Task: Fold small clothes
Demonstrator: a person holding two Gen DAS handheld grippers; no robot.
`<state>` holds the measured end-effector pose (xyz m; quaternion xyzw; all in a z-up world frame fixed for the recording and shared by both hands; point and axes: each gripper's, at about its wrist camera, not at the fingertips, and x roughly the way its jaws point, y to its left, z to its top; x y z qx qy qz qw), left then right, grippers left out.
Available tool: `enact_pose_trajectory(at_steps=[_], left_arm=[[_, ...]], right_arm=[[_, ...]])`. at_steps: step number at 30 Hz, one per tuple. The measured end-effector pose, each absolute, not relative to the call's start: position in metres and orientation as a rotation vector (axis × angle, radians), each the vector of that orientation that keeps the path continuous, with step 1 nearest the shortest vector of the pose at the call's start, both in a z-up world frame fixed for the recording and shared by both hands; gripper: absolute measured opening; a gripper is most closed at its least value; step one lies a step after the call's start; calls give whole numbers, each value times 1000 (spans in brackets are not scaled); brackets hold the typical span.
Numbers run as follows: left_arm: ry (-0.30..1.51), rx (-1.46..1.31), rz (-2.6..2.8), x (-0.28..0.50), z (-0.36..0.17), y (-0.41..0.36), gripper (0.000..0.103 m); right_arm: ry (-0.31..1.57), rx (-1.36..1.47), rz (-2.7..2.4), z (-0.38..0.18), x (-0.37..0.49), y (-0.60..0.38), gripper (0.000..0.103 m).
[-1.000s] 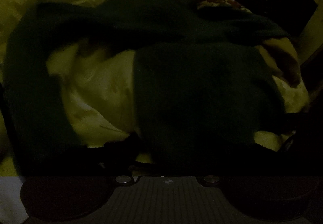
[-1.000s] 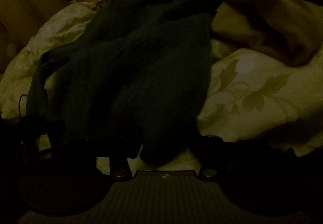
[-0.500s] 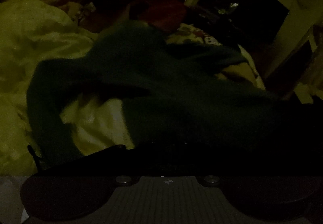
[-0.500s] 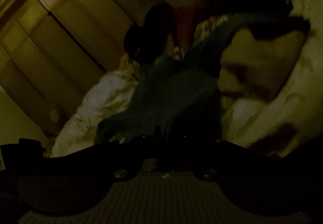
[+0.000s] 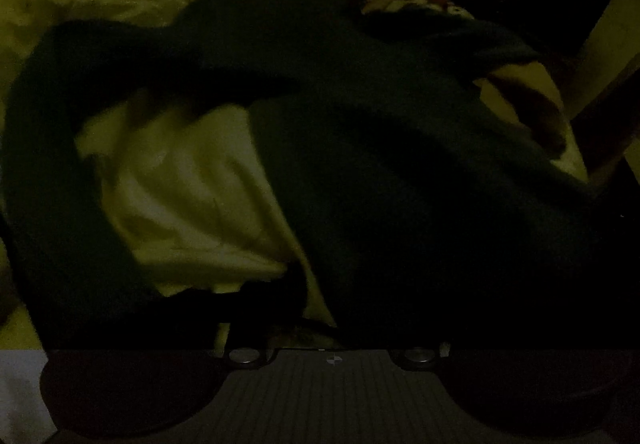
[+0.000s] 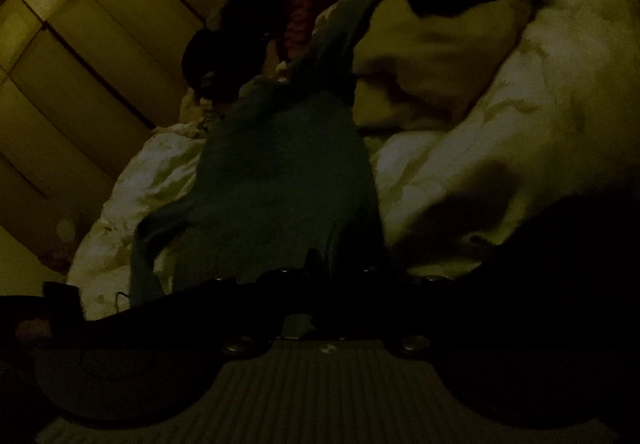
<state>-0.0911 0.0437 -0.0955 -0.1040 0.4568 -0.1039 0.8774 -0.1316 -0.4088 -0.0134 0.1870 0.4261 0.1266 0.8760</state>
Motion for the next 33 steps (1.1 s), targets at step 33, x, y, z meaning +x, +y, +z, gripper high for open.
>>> enact_pose_trajectory(at_steps=[33], left_arm=[[969,-196,-410,-105,-49,28,62]], right_arm=[[898,400,271,-10,-134,-412,10]])
